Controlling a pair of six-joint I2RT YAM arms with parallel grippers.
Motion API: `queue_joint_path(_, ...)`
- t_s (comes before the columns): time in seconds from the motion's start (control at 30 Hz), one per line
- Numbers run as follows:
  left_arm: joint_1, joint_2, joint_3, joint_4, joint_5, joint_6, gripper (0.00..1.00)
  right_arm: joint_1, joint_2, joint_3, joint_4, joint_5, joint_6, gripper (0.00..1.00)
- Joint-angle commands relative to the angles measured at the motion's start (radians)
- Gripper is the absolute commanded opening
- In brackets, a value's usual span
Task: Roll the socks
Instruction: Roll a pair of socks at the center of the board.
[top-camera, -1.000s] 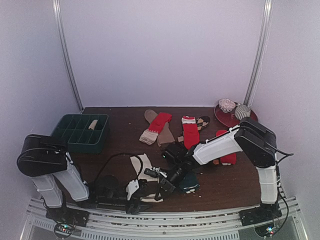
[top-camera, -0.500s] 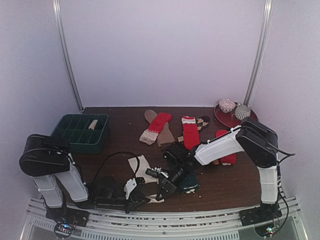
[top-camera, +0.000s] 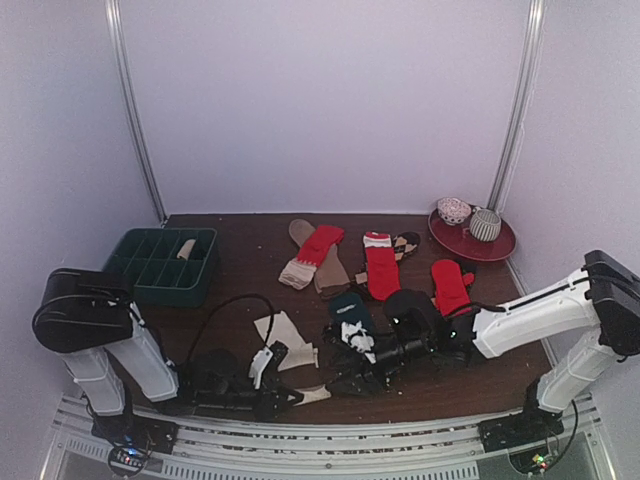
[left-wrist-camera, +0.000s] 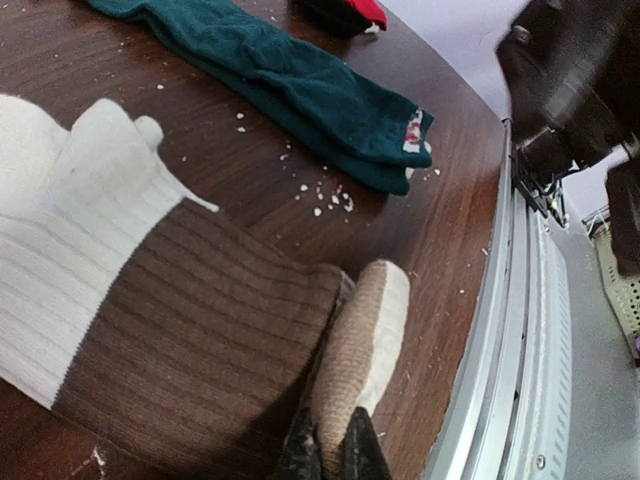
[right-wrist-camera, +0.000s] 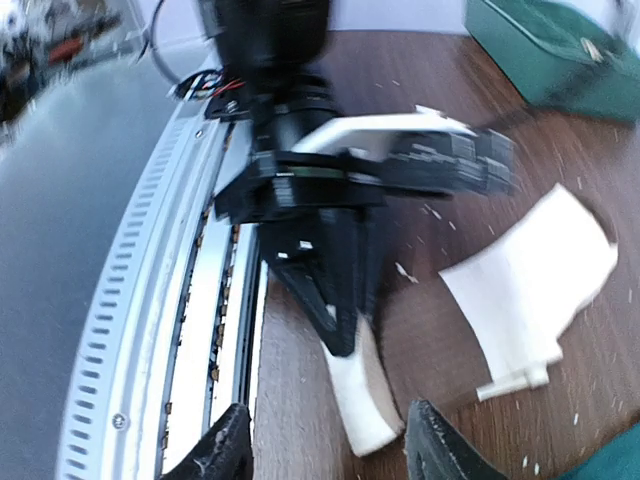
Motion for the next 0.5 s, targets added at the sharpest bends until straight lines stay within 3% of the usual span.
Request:
queue_joint_path(0.0, 0.0, 0.078, -0.079, -0.221, 0.06, -0.145, 0.0, 0.116, 0.028, -0.042, 0.127, 0.261, -0.322, 0.52)
queue_joint_path(0.2, 0.011, 0.086, -0.125, -0.175, 0.078, -0.185, 0.0, 0.213, 0.15, 0.013, 0.077, 0.406, -0.444, 0.51)
queue_joint_path(0.33, 0.011, 0.099, -0.133, -0.151, 0.089, -0.184, 0.0, 0.233, 0.196, 0.007, 0.161, 0.527, -0.461, 0.48)
queue_joint_path(0.47, 0.011, 0.121, -0.136, -0.129, 0.095, -0.182, 0.0, 0.233, 0.225, -0.001, 0.218, 0.55, -0.478, 0.48)
